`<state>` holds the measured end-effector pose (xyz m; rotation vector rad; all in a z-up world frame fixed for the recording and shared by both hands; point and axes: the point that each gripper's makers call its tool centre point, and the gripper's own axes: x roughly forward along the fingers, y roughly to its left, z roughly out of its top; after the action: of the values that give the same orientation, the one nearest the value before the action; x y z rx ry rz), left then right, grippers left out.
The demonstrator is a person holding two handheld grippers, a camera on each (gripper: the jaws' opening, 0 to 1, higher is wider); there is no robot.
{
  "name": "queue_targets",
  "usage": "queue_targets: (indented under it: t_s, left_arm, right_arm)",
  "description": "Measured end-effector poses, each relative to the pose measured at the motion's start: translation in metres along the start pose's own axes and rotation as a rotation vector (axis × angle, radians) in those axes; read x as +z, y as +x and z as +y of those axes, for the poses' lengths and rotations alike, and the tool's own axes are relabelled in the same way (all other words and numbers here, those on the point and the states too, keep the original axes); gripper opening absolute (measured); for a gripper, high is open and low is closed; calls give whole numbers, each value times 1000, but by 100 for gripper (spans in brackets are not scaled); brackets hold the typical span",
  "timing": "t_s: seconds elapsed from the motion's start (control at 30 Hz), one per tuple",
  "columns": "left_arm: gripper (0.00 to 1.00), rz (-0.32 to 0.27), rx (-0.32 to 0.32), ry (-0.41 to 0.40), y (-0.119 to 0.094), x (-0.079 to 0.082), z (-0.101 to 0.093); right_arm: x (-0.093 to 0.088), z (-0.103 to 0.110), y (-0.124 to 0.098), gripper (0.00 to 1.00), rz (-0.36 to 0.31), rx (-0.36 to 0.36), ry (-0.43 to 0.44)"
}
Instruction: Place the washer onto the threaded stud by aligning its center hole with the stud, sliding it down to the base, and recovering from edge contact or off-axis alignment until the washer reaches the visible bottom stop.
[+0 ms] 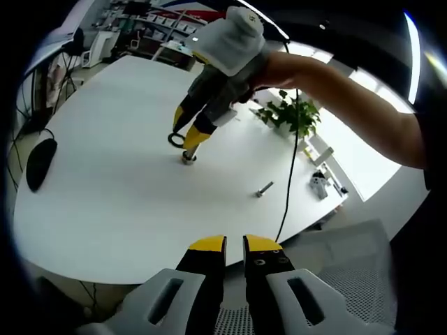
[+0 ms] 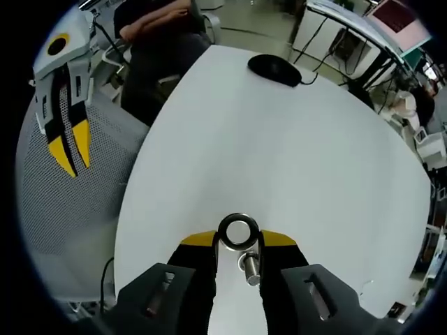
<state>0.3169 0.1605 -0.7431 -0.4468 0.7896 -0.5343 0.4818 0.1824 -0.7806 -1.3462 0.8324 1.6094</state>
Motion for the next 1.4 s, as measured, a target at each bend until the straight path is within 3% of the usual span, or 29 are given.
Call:
queue_targets:
  t_s: [0.23, 0.53, 1.0, 1.4]
  left_arm:
    - [7, 6, -1, 2, 0, -1, 0]
    - [7, 9, 0, 1, 1, -1, 0]
    - [7, 12, 5, -5, 1, -2, 1]
    - [7, 13, 7, -8, 1, -2, 2]
  right_arm:
    - [-21, -5, -11, 23, 40, -11, 1]
    - [-51, -12, -9, 23, 109, -28, 17]
    - [-67, -16, 10, 23, 114, -23, 62]
    - [-70, -15, 31, 23, 119, 0, 97]
